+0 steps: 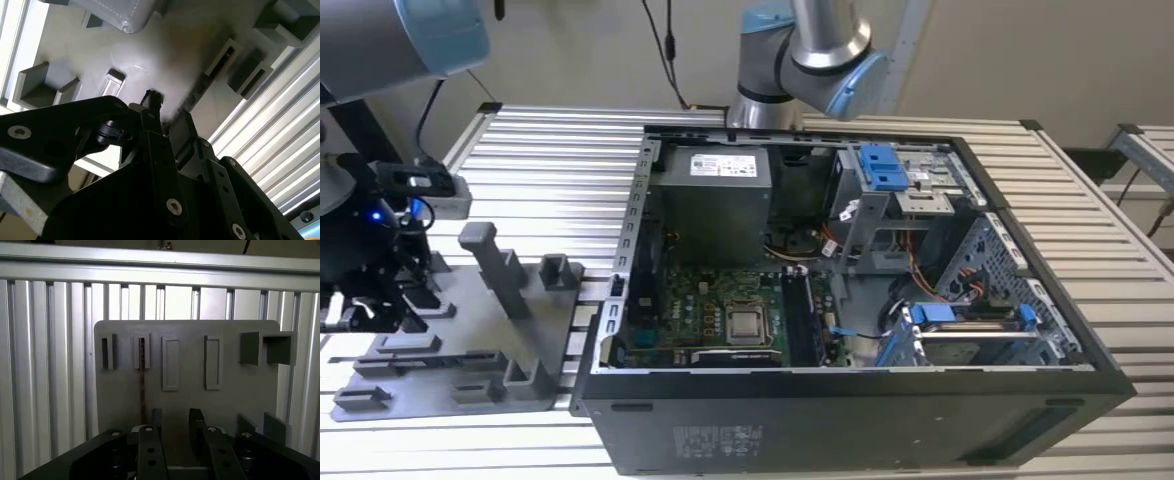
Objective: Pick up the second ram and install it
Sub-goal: 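Pick up the second ram and move it above second insertion slot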
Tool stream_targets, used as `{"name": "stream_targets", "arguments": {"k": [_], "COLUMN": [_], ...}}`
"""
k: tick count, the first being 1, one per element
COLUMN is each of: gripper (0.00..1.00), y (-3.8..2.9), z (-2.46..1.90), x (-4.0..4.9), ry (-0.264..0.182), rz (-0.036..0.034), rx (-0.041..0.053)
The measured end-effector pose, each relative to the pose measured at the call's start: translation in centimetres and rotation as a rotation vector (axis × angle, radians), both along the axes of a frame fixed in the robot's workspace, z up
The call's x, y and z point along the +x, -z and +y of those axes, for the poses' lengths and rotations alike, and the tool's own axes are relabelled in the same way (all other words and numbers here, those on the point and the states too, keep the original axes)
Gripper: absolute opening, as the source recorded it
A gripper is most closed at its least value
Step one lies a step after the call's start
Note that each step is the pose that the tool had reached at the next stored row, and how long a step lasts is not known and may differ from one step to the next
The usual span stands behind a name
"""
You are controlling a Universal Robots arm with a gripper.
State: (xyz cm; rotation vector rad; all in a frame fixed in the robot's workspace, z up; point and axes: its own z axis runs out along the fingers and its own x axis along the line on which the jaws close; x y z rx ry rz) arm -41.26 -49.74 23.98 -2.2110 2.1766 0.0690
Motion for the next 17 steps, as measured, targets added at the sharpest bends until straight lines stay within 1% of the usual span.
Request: {"name": "stream_targets", "arguments": {"k": [8, 10, 15, 17], "gripper": [0.36, 0.36, 0.36, 0.36], "y": [0.44, 0.57, 0.81, 0.88], "z": [-1.25, -1.48, -1.90, -2.15], "x": [0.00, 0.00, 0.00, 0.00], "ry": [-0.018, -0.021, -0.027, -0.030], "rz": [-0.0001, -0.0001, 0.0000, 0.0000], "rx": [0.0001, 0.0001, 0.0000, 0.0000]}}
